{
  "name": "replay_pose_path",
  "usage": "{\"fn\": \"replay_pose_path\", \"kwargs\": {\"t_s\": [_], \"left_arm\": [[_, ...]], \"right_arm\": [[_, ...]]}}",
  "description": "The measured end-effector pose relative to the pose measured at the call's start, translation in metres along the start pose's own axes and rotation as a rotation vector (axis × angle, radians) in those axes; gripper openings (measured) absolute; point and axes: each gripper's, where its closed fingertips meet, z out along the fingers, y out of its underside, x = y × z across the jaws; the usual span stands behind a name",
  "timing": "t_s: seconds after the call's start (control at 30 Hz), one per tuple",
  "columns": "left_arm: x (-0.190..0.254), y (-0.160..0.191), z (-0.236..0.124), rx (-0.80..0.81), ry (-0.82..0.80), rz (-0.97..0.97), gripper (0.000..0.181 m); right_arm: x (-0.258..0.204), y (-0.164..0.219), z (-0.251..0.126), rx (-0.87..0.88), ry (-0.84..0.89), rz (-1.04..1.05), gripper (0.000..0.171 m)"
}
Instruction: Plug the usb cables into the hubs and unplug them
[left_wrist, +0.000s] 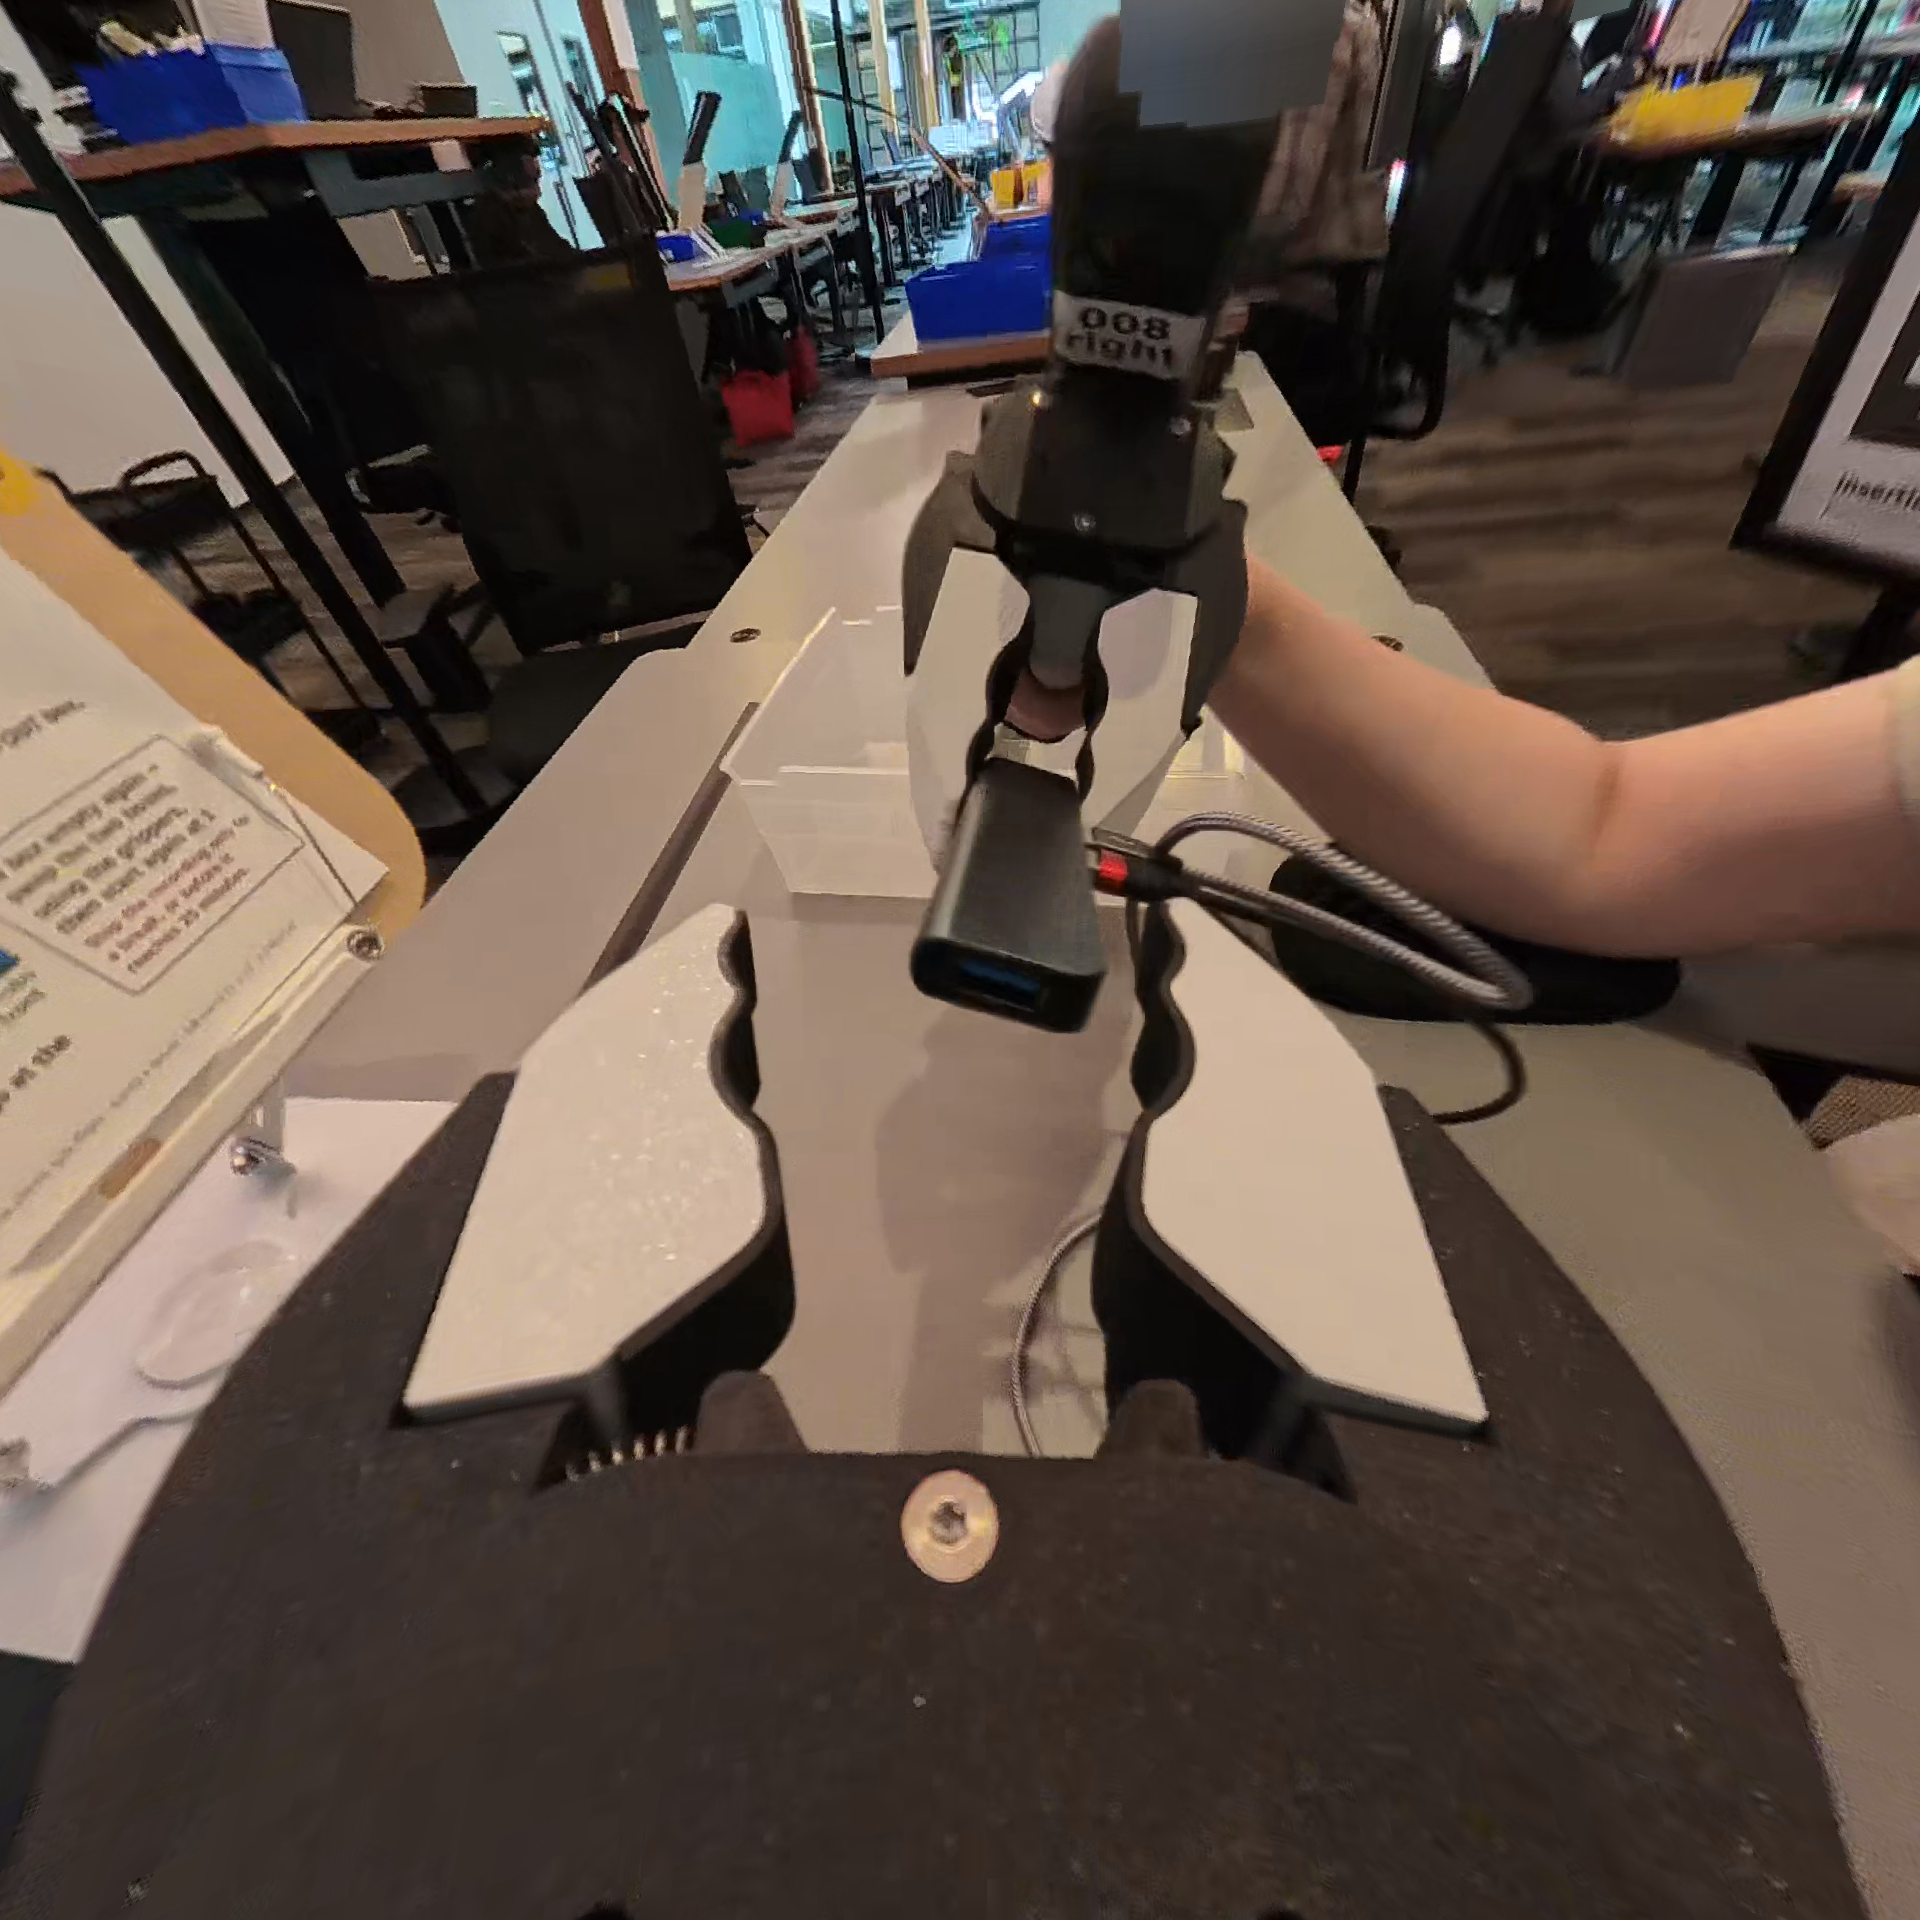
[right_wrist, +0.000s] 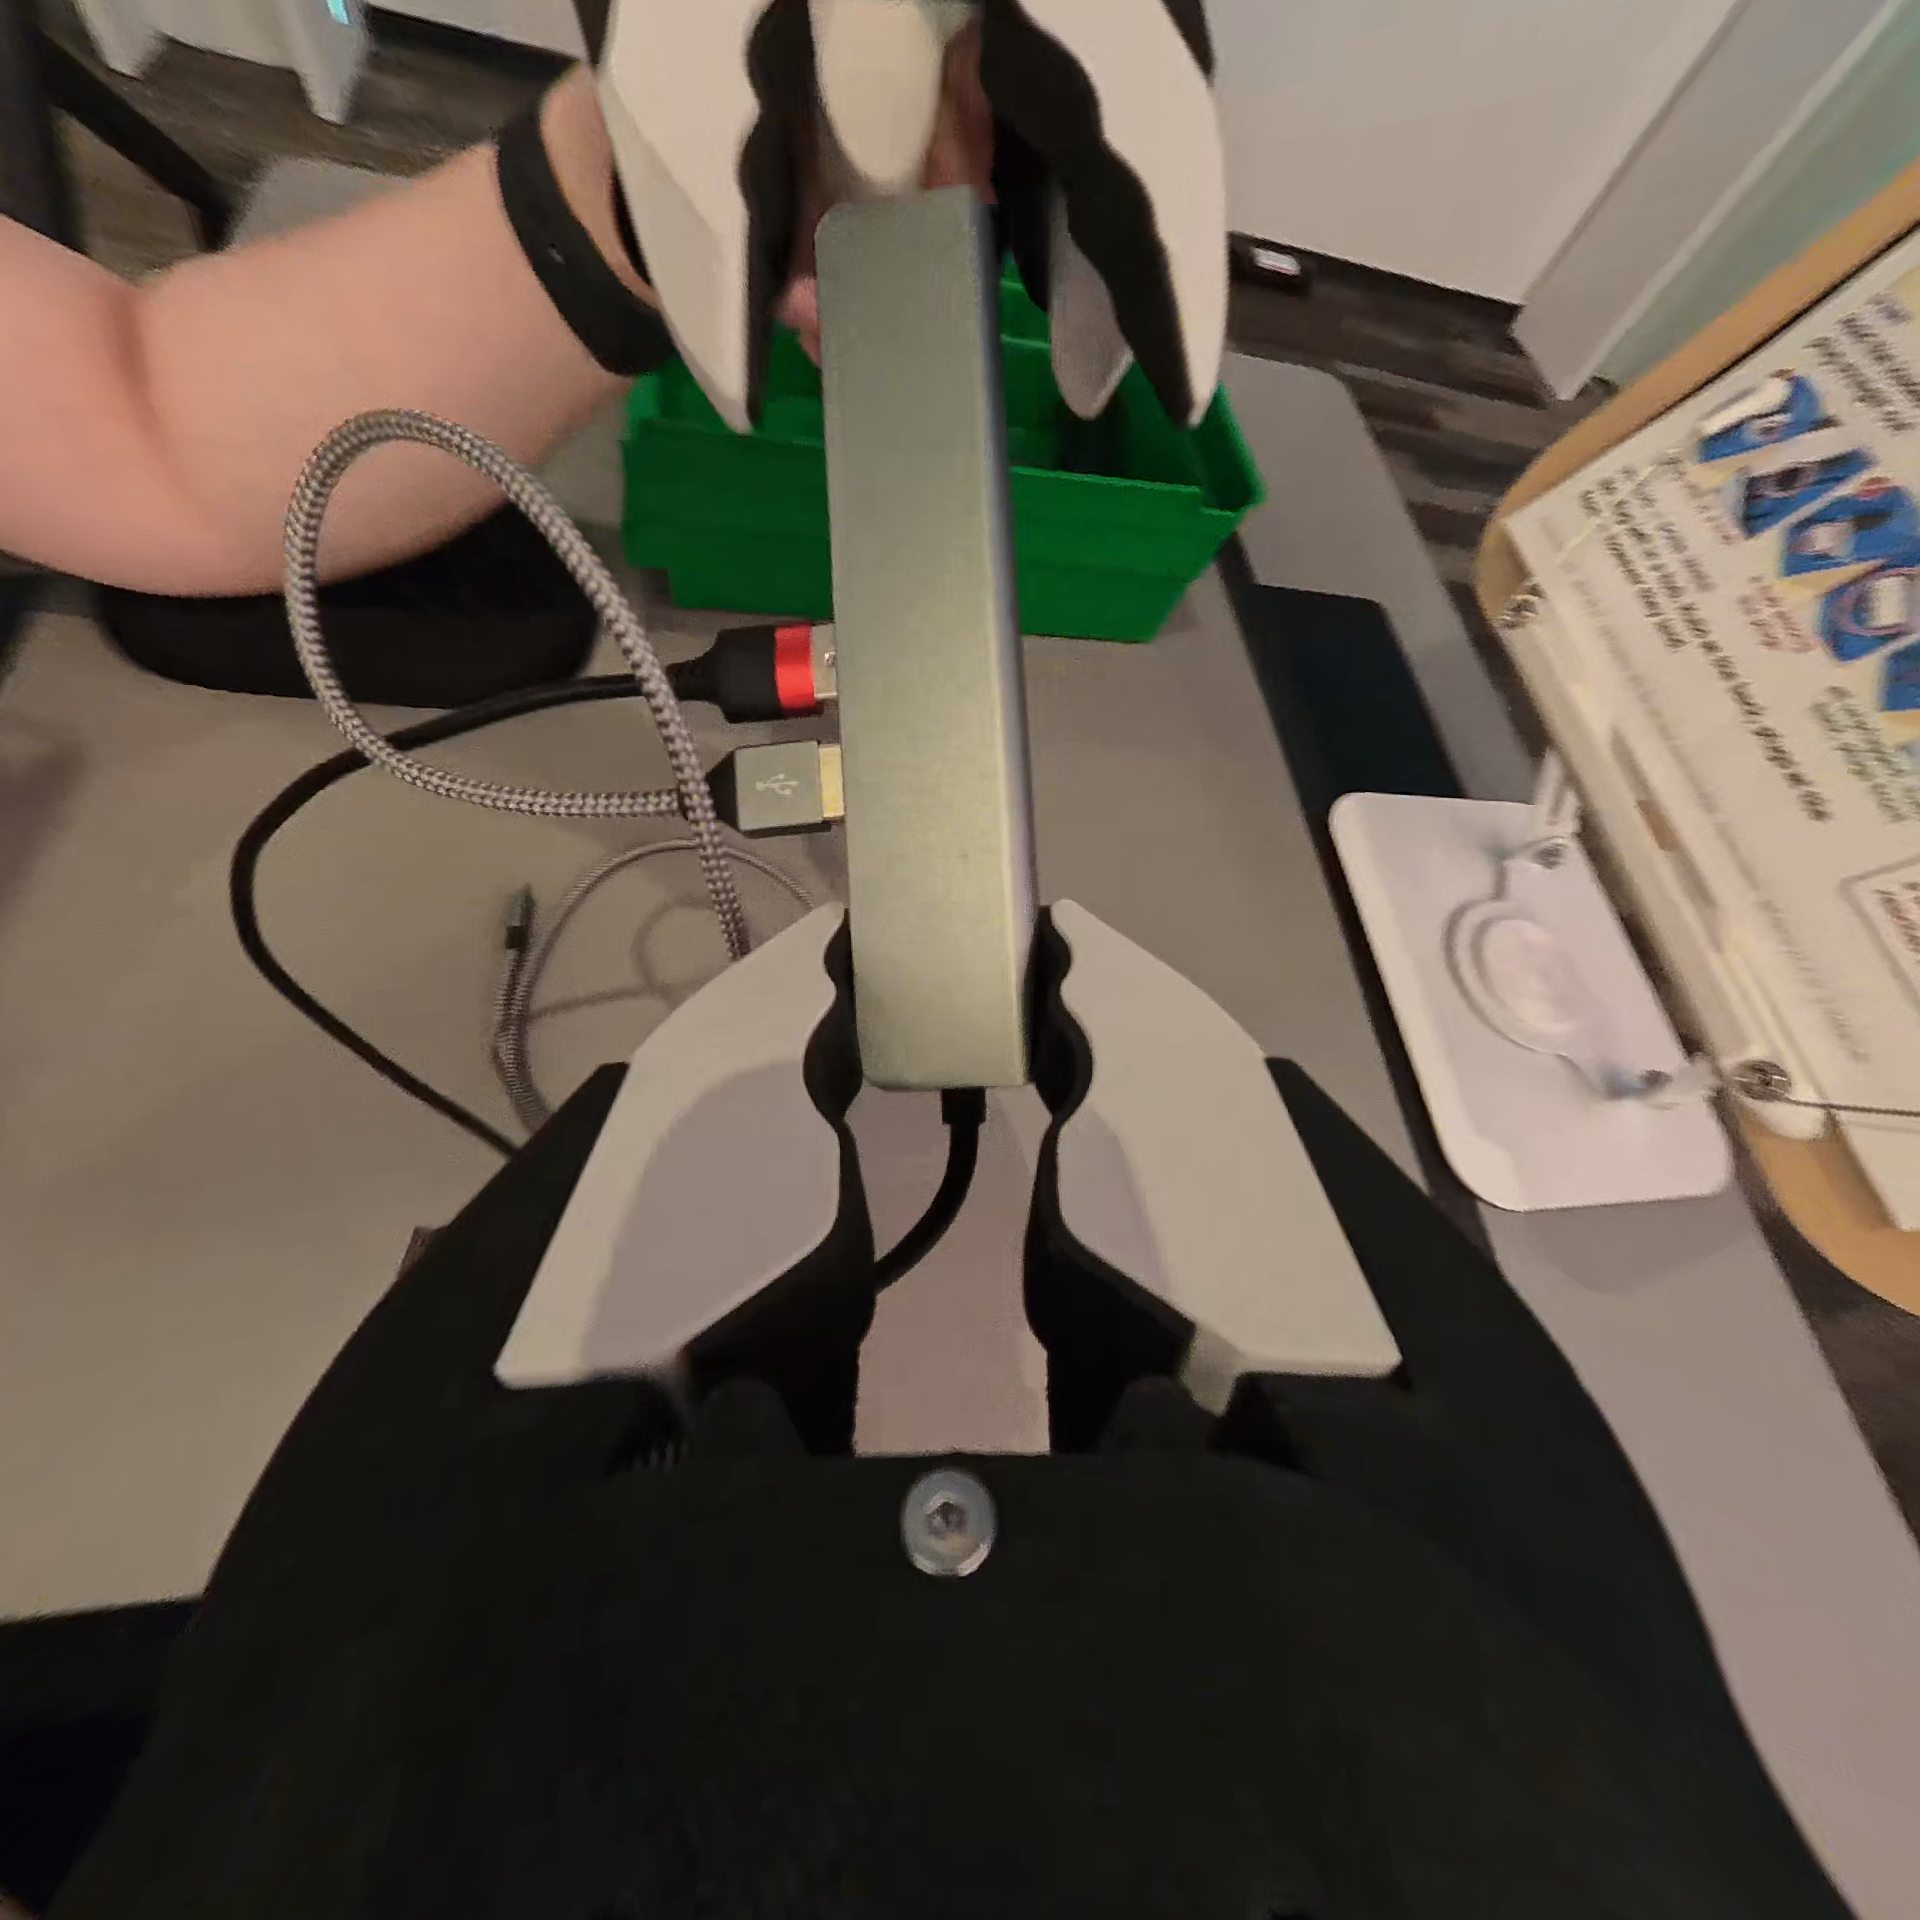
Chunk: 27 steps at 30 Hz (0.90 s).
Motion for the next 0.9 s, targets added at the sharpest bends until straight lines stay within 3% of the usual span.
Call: {"fn": "replay_pose_path", "kwargs": {"t_s": [0.13, 0.6, 0.7, 0.8, 0.9], "left_arm": [[0.019, 0.002, 0.019, -0.008, 0.107, 0.025, 0.036], [0.011, 0.005, 0.029, -0.061, 0.033, 0.043, 0.035], [-0.001, 0.0, 0.027, -0.05, -0.045, 0.002, 0.035], [-0.022, -0.008, 0.016, 0.017, -0.157, -0.072, 0.035], [-0.048, -0.007, -0.003, 0.063, -0.261, -0.159, 0.034]], "right_arm": [[-0.007, 0.0, -0.005, 0.001, -0.046, 0.019, 0.032], [-0.002, 0.006, -0.011, 0.008, -0.041, 0.048, 0.033], [0.015, -0.001, -0.018, 0.067, 0.06, 0.044, 0.046], [0.034, -0.015, -0.033, 0.132, 0.197, 0.037, 0.047], [0.059, -0.052, -0.07, 0.266, 0.478, 0.036, 0.042]]}}
